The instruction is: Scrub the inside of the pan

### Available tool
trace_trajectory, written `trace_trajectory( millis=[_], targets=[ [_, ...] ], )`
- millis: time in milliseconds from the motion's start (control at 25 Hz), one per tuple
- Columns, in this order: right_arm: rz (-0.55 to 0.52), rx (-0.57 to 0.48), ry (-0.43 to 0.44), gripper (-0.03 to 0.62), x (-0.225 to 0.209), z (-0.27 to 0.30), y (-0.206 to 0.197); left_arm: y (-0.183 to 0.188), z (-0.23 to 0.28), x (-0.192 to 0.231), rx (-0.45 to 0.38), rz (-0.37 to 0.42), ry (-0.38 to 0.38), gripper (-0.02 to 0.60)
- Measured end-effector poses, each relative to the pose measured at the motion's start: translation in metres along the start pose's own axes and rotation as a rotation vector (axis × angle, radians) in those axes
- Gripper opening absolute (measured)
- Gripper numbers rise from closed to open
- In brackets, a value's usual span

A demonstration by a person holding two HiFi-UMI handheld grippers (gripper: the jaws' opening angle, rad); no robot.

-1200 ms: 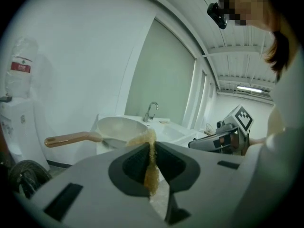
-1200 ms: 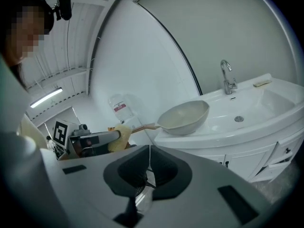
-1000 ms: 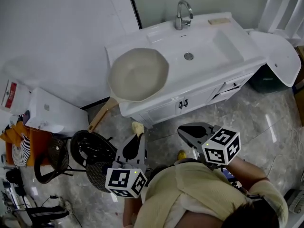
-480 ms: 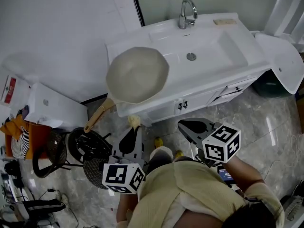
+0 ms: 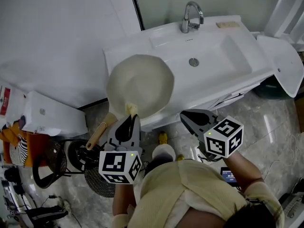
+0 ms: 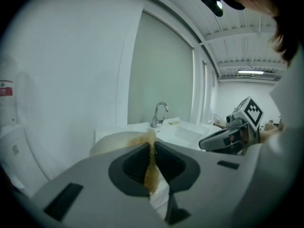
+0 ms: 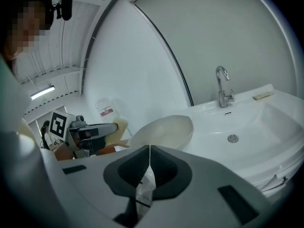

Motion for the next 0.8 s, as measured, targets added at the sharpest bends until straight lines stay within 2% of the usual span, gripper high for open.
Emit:
trace_trajectory(
  millis=[440, 600, 800],
  targets=[
    [0.014, 0.017, -0.061, 0.031, -0.047, 0.073, 0.051, 0.033, 0.081, 0.055, 0.014, -0.036, -0.081, 0.084],
    [-0.017, 0.03, -0.086, 0.03, -0.056, 0.089, 0.063, 0.042, 0.104, 0.062, 0.027, 0.001, -0.126, 0.084],
    [-0.029, 0.04, -0.123, 0.031, -0.076, 0.096, 0.066, 0.041, 0.135, 0.069, 0.065, 0.034, -0.124, 0.084]
  ],
)
Point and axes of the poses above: the fingertips, and each gripper's own axes: z forward along the fingers, x to its left, y out of its top, the point moved 2 cm from there along -z, backward along the fingers, and after that the axes turned 4 degrees about y, right-handed, at the moved point
